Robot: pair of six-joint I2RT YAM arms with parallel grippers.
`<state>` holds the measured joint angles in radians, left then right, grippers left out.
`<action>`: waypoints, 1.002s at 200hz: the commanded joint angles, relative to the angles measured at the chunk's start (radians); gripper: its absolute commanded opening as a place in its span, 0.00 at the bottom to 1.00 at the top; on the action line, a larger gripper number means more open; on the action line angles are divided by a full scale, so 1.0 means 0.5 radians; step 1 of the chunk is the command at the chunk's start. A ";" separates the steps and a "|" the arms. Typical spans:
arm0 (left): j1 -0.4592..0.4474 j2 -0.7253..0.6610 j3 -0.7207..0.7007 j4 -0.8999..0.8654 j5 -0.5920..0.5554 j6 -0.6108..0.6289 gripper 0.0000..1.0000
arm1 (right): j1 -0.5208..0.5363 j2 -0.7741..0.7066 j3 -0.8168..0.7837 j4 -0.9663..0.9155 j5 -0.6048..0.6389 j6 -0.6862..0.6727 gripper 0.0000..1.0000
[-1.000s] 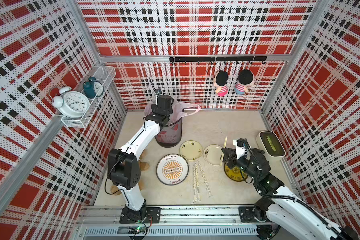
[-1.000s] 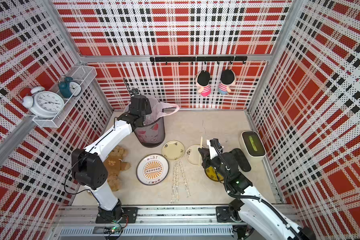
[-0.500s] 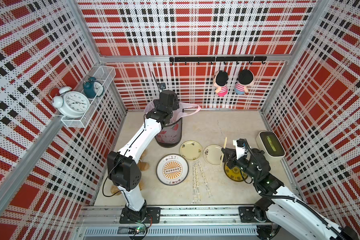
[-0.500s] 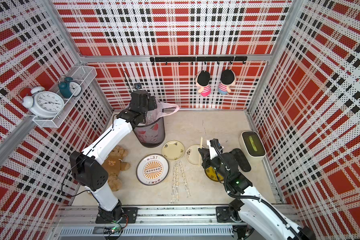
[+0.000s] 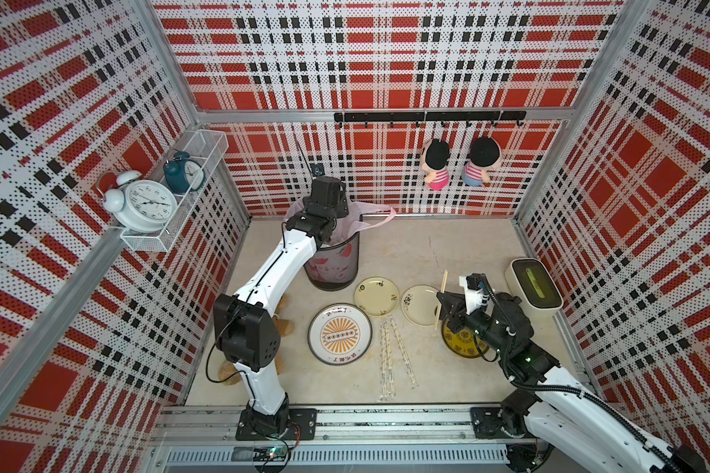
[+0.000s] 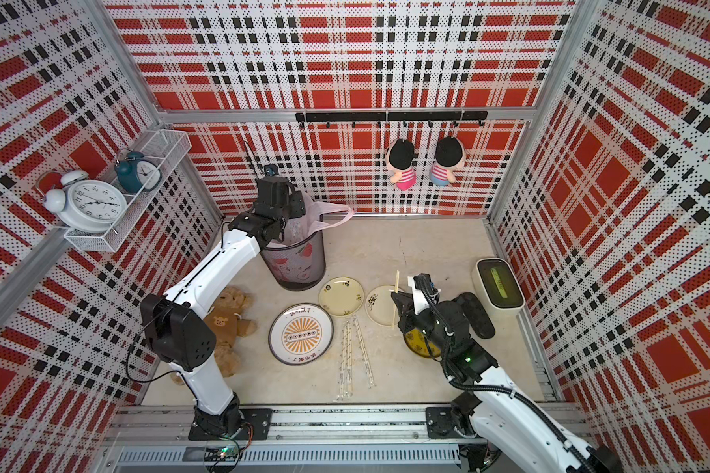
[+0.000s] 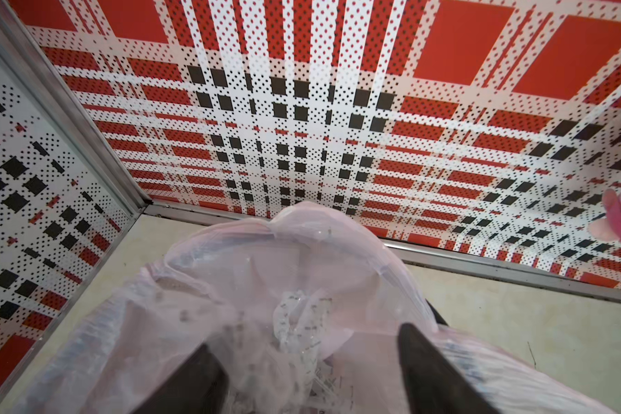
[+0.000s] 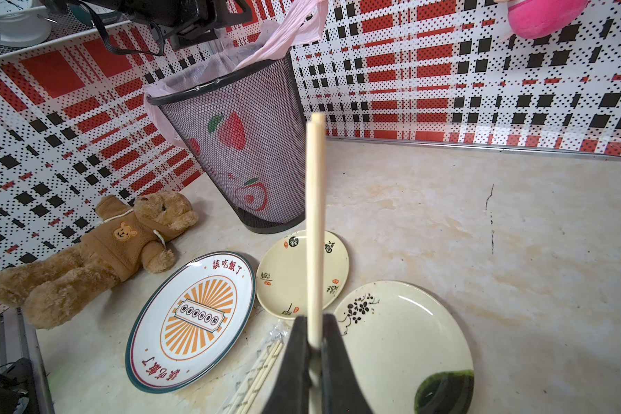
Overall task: Remove the packaging of disposable chopsticks
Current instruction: Place the packet bag in the trash bin.
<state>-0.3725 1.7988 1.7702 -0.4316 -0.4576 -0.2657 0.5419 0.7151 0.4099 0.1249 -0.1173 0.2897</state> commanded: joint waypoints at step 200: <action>-0.104 0.286 0.496 -0.768 -0.493 -0.041 0.98 | -0.016 0.006 -0.034 0.072 -0.005 -0.003 0.00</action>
<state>-0.4637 1.9434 2.0014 -0.8005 -0.7101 -0.2802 0.5419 0.7254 0.3992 0.1341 -0.1192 0.2897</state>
